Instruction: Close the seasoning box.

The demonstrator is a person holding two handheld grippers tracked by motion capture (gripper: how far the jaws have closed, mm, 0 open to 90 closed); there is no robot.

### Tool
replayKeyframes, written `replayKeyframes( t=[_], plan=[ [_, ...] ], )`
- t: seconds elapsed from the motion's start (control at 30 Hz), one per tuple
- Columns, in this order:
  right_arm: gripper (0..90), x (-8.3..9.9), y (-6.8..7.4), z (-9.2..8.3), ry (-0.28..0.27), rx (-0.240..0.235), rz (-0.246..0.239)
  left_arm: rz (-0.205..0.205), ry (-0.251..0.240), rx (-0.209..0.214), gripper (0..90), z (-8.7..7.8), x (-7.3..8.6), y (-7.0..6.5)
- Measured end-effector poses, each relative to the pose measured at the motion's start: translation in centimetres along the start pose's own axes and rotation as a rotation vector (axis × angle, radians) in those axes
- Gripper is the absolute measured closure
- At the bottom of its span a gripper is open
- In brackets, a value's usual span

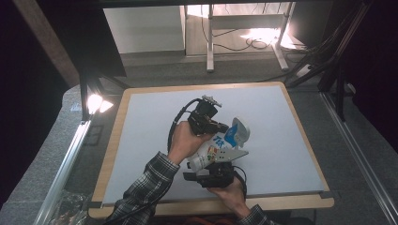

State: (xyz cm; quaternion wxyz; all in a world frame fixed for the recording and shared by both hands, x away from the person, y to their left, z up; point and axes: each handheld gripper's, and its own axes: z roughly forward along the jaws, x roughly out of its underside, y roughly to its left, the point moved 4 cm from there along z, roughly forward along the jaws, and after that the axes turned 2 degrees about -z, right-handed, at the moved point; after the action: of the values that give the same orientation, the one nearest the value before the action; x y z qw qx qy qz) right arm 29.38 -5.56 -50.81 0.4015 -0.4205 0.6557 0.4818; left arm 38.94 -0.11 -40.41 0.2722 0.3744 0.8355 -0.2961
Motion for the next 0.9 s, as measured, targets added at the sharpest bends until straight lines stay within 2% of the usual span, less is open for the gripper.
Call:
replayKeyframes(
  t=[0.9],
  plan=[
    [52.8,-0.13,0.18,0.08,-0.005,-0.004,-0.001,0.004,0.007,0.003,90.0,-0.05,-0.15,-0.13]
  ],
)
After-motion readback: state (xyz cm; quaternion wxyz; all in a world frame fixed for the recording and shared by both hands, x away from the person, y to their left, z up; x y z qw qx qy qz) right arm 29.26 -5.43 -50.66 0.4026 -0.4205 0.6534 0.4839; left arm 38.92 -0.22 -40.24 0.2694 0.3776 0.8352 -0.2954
